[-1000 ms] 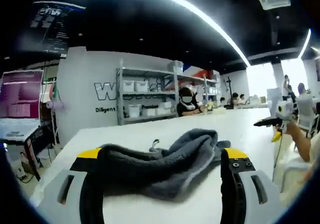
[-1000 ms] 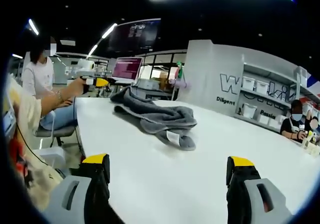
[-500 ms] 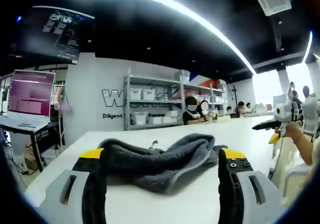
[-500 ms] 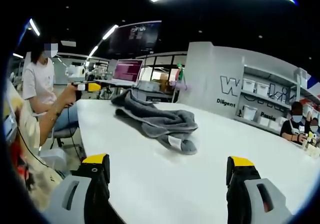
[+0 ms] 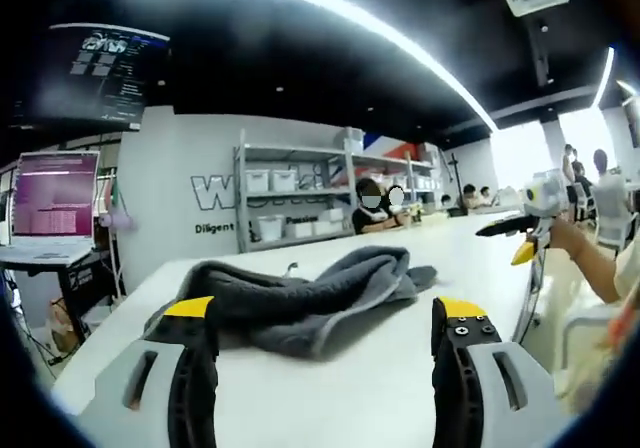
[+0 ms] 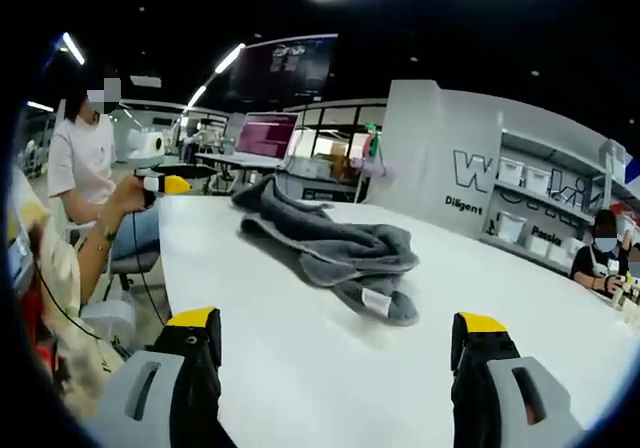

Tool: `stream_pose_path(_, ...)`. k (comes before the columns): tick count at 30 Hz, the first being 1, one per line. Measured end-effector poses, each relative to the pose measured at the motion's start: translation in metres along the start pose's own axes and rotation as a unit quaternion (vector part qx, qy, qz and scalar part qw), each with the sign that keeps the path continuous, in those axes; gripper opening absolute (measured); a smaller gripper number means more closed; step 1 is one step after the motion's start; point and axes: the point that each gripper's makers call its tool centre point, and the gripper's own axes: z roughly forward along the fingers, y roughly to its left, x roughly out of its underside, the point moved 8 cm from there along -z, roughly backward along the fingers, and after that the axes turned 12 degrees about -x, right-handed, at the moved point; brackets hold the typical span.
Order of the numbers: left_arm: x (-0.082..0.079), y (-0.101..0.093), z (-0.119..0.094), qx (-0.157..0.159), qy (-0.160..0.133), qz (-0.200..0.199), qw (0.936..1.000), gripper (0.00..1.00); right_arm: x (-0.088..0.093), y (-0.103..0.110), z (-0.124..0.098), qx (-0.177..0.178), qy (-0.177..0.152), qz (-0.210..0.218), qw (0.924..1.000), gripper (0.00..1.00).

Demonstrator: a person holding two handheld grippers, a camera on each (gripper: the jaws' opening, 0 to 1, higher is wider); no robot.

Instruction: Fold the towel on the table until its edges align and the towel forms a compact rectangular stack.

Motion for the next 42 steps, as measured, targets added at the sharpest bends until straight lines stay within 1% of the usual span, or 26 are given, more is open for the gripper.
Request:
stream_pose_path(3,-0.002,-0.005,-0.003,0.004,-0.003,0.005,1.0,0.86,-0.007,0.0,0.011,-0.003,-0.003,-0.001,1.0,0.89)
stream_pose_path(6,0.0,-0.006,-0.002,0.008,0.004,0.011,0.9999,0.86,-0.02,-0.001,0.025,-0.013,-0.009,-0.016,0.9997,0.76)
stream_pose_path(7,0.0,-0.006,-0.002,0.008,0.005,0.011,0.9999,0.86,-0.021,0.0,0.027,-0.015,-0.008,-0.019,0.9997,0.71)
stream_pose_path(10,0.003,-0.004,0.001,0.007,0.014,0.009,0.9998,0.86,-0.033,0.006,0.048,-0.047,0.002,-0.052,0.9976,0.57)
stream_pose_path(11,0.004,-0.004,0.001,0.004,0.017,0.008,0.9998,0.86,-0.039,0.01,0.062,-0.065,0.004,-0.067,0.9956,0.54)
stream_pose_path(13,0.005,-0.004,0.002,0.003,0.019,0.008,0.9998,0.86,-0.046,0.013,0.077,-0.076,0.007,-0.075,0.9943,0.53)
stream_pose_path(14,0.005,-0.004,0.002,0.003,0.022,0.007,0.9997,0.86,-0.049,0.015,0.088,-0.083,0.015,-0.085,0.9928,0.53)
stream_pose_path(15,0.005,-0.004,0.002,0.004,0.024,0.006,0.9997,0.86,-0.052,0.018,0.098,-0.089,0.025,-0.102,0.9905,0.5)
stream_pose_path(17,0.005,-0.005,0.002,0.005,0.026,0.005,0.9996,0.86,-0.054,0.022,0.112,-0.104,0.038,-0.127,0.9857,0.39)
stream_pose_path(18,0.005,-0.005,0.001,0.006,0.027,0.007,0.9996,0.86,-0.055,0.028,0.122,-0.117,0.04,-0.135,0.983,0.33)
stream_pose_path(19,0.005,-0.005,0.001,0.005,0.029,0.007,0.9995,0.86,-0.054,0.031,0.128,-0.121,0.04,-0.134,0.9827,0.33)
stream_pose_path(21,0.005,-0.004,0.0,0.001,0.029,0.007,0.9996,0.86,-0.051,0.037,0.144,-0.133,0.051,-0.135,0.9805,0.37)
stream_pose_path(23,0.005,-0.003,0.0,0.0,0.029,0.005,0.9996,0.85,-0.048,0.041,0.157,-0.135,0.069,-0.156,0.9761,0.36)
stream_pose_path(24,0.005,-0.004,0.0,0.001,0.031,0.003,0.9995,0.85,-0.047,0.043,0.164,-0.135,0.078,-0.172,0.9727,0.35)
stream_pose_path(25,0.005,-0.004,0.0,0.003,0.032,0.002,0.9995,0.85,-0.046,0.043,0.168,-0.133,0.08,-0.18,0.9714,0.35)
stream_pose_path(28,0.004,-0.006,0.0,0.007,0.032,-0.002,0.9995,0.84,-0.044,0.045,0.181,-0.126,0.089,-0.195,0.9684,0.29)
stream_pose_path(31,0.002,-0.007,-0.001,0.006,0.028,-0.001,0.9996,0.84,-0.042,0.046,0.188,-0.119,0.095,-0.203,0.9672,0.28)
stream_pose_path(34,0.002,-0.009,-0.003,0.01,0.031,0.002,0.9995,0.84,-0.042,0.046,0.198,-0.107,0.104,-0.217,0.9648,0.24)
stream_pose_path(36,0.002,-0.009,-0.004,0.009,0.031,0.003,0.9995,0.83,-0.041,0.046,0.204,-0.099,0.116,-0.232,0.9608,0.2)
stream_pose_path(40,0.003,-0.008,-0.005,0.008,0.031,-0.002,0.9995,0.81,-0.039,0.045,0.217,-0.099,0.128,-0.231,0.9594,0.19)
stream_pose_path(41,0.003,-0.008,-0.006,0.008,0.032,-0.003,0.9995,0.81,-0.038,0.044,0.221,-0.096,0.133,-0.23,0.9593,0.17)
stream_pose_path(42,0.003,-0.008,-0.006,0.009,0.032,-0.002,0.9995,0.81,-0.036,0.042,0.223,-0.092,0.14,-0.233,0.9579,0.11)
